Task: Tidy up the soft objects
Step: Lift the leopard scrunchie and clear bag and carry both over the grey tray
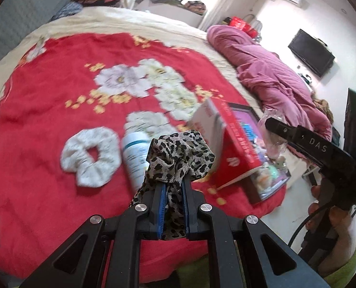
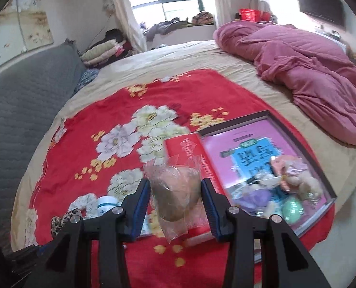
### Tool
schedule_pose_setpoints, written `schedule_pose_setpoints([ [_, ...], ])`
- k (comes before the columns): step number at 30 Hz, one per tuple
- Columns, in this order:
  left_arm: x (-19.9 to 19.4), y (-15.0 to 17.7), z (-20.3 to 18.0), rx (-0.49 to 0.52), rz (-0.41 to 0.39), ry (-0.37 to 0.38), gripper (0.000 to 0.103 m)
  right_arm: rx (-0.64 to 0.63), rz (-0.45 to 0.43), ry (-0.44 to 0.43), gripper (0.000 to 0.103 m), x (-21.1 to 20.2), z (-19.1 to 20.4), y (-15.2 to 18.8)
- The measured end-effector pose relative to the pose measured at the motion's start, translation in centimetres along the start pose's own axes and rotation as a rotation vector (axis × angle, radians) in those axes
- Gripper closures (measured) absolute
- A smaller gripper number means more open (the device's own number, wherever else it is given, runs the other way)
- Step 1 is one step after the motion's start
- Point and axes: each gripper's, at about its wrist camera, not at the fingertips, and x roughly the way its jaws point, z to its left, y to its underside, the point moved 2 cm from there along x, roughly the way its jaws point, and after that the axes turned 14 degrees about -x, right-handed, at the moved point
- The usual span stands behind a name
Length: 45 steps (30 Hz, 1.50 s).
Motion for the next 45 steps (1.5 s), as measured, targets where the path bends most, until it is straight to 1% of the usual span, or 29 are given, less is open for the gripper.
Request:
schedule_pose_setpoints([
  [5, 0.7, 0.4, -4.0, 0.064, 0.011, 0.025, 0.091, 0.082, -0.020, 0.028, 0.059, -1.6, -4.5, 0.5],
  [14, 2.2, 1.9, -10.1, 0.156, 0.035, 0.043, 0.091, 0.169, -0.048, 0.070, 0.059, -3.6, -10.3, 1.9],
  [22, 3.8, 2.6, -14.1, 0.211, 0.055, 0.051, 0.091, 0.188, -0.050, 0.113, 0.059, -4.6, -13.1, 3.0],
  [28, 4.7, 3.0, -16.8, 0.254, 0.058, 0.059, 0.091, 0.241, -0.067, 0.153, 0.059, -5.5, -15.8, 4.0],
  [32, 5.6, 3.4, -18.8, 0.278, 0.069, 0.072, 0.091, 0.272, -0.064, 0.175, 0.059, -5.8, -17.6, 4.8],
  [45, 9.5, 4.7, -22.6, 0.326, 0.125, 0.096, 0.091, 0.342, -0.056, 0.245, 0.059, -5.9, -22.0, 6.8],
])
